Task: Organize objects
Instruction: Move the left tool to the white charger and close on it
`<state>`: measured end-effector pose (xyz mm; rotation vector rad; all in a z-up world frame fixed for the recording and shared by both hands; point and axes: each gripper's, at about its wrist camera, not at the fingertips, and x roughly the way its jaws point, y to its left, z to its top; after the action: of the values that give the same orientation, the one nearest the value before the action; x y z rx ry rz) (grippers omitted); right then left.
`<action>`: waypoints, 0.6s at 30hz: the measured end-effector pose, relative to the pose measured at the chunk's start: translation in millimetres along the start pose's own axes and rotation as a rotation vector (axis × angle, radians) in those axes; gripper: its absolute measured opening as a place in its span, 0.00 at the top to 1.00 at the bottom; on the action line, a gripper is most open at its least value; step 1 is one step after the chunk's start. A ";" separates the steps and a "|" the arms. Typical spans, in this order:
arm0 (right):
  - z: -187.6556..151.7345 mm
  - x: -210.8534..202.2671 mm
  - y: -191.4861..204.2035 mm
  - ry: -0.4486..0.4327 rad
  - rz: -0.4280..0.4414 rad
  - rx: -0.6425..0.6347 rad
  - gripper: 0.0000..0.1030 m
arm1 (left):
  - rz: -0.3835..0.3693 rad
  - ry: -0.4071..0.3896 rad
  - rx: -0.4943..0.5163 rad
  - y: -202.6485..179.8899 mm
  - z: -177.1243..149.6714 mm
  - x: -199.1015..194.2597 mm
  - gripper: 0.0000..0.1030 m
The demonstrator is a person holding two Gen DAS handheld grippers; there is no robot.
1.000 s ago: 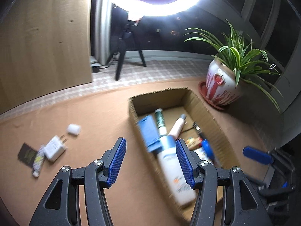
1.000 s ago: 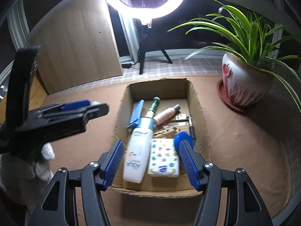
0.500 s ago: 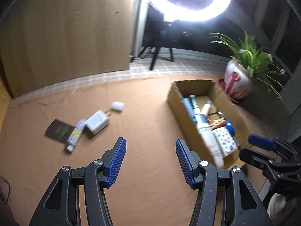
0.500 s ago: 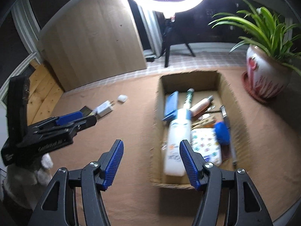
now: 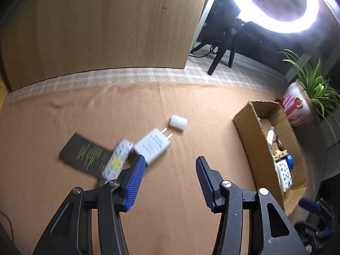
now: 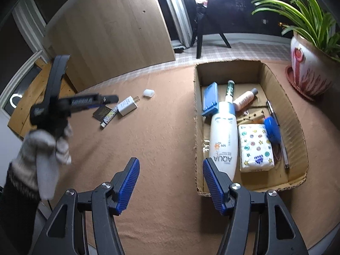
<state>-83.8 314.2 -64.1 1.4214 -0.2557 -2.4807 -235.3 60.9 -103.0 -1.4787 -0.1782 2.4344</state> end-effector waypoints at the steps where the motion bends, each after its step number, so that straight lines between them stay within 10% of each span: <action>1: -1.2 0.2 -3.5 0.003 -0.001 0.012 0.44 | -0.015 0.008 -0.002 2.0 6.1 6.1 0.49; 14: -5.2 -1.7 -28.3 0.013 -0.012 0.081 0.44 | 0.032 0.123 0.021 15.7 46.7 72.7 0.49; 18: -4.1 1.0 -26.3 0.014 -0.005 0.079 0.44 | 0.024 0.150 0.018 18.1 42.9 81.0 0.68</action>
<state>-84.6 338.7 -74.4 1.4718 -0.3516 -2.4893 -311.5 70.3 -156.3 -1.6568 -0.1070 2.3251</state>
